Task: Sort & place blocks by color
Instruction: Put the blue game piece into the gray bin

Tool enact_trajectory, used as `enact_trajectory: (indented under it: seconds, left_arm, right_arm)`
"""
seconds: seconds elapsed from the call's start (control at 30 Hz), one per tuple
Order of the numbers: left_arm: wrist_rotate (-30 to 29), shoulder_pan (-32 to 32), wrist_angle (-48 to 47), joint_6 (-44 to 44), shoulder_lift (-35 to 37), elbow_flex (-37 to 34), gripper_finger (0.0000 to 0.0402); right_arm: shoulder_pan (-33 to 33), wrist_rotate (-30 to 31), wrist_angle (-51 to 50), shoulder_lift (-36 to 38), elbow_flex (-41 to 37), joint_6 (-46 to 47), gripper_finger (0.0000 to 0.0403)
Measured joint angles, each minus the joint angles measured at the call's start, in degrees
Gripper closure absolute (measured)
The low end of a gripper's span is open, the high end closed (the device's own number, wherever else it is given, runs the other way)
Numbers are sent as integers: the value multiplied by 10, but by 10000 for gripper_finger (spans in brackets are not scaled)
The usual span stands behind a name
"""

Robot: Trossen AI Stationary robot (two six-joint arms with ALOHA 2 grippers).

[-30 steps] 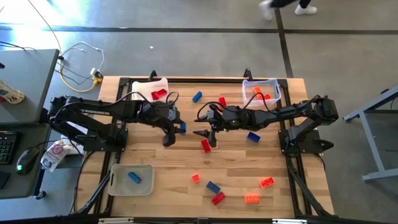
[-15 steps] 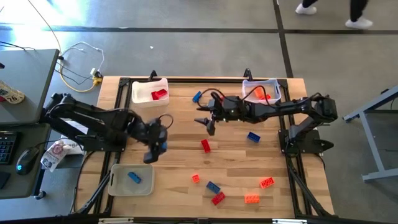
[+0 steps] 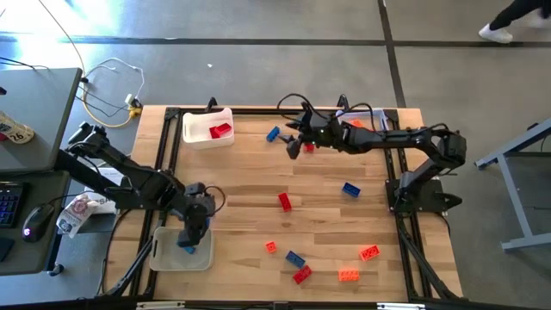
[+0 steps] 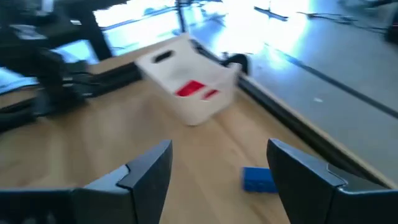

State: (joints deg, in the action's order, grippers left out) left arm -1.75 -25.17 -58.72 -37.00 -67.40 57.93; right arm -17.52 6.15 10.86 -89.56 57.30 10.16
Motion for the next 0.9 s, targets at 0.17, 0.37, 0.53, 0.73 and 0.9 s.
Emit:
enact_trajectory:
  seconds: [0.17, 0.37, 0.53, 0.73, 0.9]
  left_arm:
    - [28, -42, 1, -56, -2, -4, 288]
    - [63, -75, 16, -137, -2, -61, 280]
    - [73, -84, 48, -183, -2, -106, 281]
    - [76, -88, 63, -199, -2, -133, 281]
    - [76, -86, 64, -201, -2, -140, 271]
  right_arm:
    - [-13, 38, -23, 0, 0, 2, 155]
    - [-24, 48, -60, 0, 0, 21, 155]
    - [-24, 45, -71, 0, 0, 44, 155]
    - [-24, 46, -114, 0, 0, 78, 155]
    - [-24, 54, -136, 0, 0, 96, 155]
